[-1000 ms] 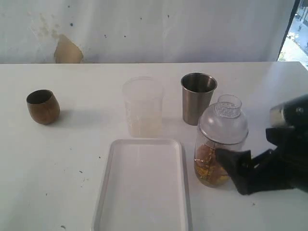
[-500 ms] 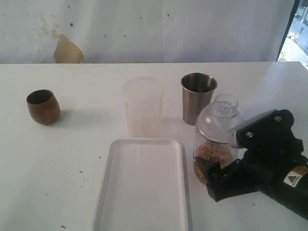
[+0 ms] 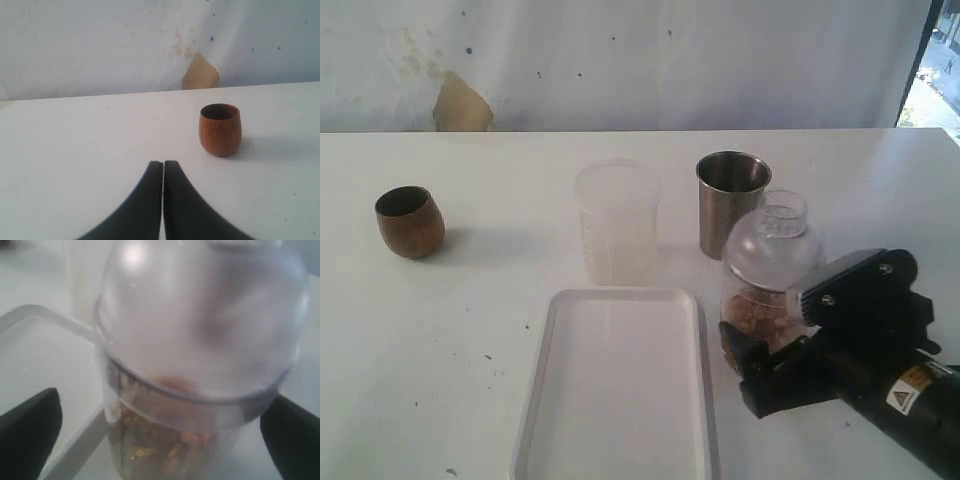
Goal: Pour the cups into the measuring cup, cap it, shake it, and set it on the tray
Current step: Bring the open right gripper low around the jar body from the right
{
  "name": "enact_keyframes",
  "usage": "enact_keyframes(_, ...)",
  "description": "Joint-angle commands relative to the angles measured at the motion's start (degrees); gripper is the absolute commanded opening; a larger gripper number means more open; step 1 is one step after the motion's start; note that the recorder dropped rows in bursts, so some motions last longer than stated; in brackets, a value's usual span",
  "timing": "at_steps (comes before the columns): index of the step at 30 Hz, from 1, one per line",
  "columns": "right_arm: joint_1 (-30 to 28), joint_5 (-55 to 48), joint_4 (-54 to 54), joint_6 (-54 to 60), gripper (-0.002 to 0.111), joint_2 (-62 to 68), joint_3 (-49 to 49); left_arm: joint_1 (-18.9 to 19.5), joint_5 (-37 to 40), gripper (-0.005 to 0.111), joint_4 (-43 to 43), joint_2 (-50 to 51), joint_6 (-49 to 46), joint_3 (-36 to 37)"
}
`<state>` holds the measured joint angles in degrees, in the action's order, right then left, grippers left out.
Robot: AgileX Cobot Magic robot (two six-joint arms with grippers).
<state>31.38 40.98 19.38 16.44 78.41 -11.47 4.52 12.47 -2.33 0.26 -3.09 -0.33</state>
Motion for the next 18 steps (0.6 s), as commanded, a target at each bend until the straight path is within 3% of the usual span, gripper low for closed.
enact_keyframes(1, -0.07, 7.10, 1.19, -0.08, 0.105, 0.02, 1.61, -0.07, -0.36, 0.001, 0.40, -0.26, 0.05, 0.33)
enact_keyframes(7, -0.07, 8.72, -1.91, -3.59, 0.105, 3.18, 1.61, -0.07, -0.36, 0.001, 0.40, -0.26, 0.05, 0.33)
enact_keyframes(18, -0.07, 23.62, -1.37, -13.84, 0.105, 15.07, 1.61, -0.07, -0.36, 0.001, 0.40, -0.26, 0.05, 0.33)
